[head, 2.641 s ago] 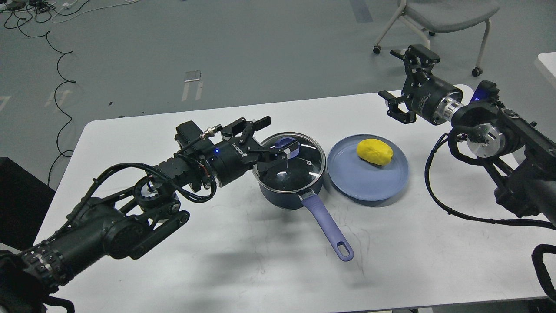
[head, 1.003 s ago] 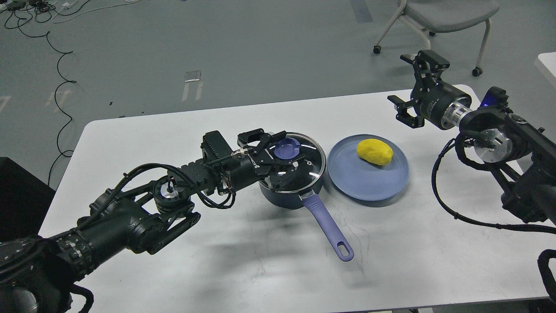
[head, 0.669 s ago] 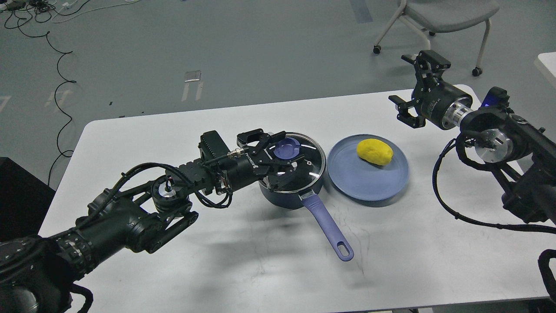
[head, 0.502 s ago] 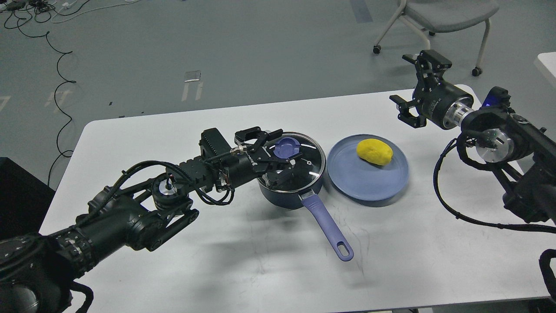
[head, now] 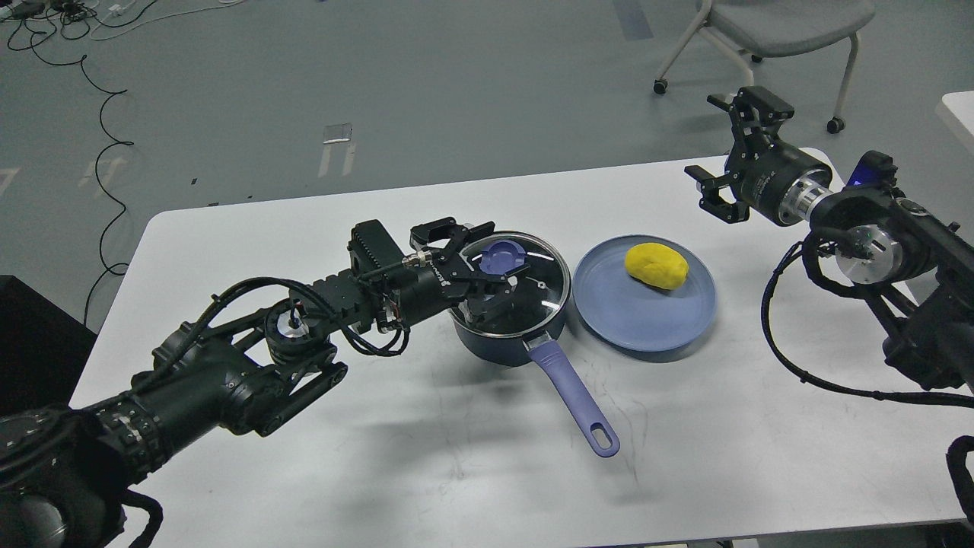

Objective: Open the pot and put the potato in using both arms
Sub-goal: 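Close the left gripper on the lid knob, then lift the lid off the saucepan and set it down beside it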

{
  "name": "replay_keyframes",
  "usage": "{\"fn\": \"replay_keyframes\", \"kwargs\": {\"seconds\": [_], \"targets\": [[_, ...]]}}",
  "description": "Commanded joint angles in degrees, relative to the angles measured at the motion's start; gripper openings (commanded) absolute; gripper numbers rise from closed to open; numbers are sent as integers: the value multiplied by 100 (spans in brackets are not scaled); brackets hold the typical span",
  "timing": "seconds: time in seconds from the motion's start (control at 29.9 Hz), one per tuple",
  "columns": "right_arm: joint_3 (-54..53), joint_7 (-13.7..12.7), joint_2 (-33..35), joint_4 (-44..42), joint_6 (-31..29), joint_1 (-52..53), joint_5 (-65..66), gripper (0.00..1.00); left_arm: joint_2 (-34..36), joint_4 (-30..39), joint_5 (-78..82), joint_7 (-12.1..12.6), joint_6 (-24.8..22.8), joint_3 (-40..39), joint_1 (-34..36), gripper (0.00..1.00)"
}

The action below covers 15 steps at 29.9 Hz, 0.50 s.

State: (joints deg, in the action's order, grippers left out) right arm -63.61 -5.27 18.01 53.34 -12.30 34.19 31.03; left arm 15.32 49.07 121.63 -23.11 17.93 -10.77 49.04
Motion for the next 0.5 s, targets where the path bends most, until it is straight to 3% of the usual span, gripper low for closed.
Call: {"fn": "replay_keyframes", "kwargs": {"seconds": [0.0, 0.2, 0.23, 0.27, 0.3, 0.37, 0.47], "targets": [[-2, -1, 1, 0, 0, -9, 0, 100, -11, -99, 1, 0, -9, 75, -8, 78], [7, 8, 1, -70, 0, -9, 0, 100, -11, -134, -34, 0, -9, 66, 9, 76], [7, 8, 1, -70, 0, -9, 9, 100, -11, -134, -43, 0, -9, 66, 9, 69], [7, 8, 1, -79, 0, 0, 9, 100, -3, -134, -52, 0, -9, 66, 18, 53], [7, 8, 1, -79, 0, -8, 9, 100, -2, -134, -69, 0, -18, 75, 18, 44], [7, 8, 1, -79, 0, 0, 9, 100, 24, -143, -122, -9, -35, 75, 27, 32], [16, 8, 1, -96, 9, -9, 9, 100, 41, -134, -227, -44, -27, 66, 36, 31]]}}
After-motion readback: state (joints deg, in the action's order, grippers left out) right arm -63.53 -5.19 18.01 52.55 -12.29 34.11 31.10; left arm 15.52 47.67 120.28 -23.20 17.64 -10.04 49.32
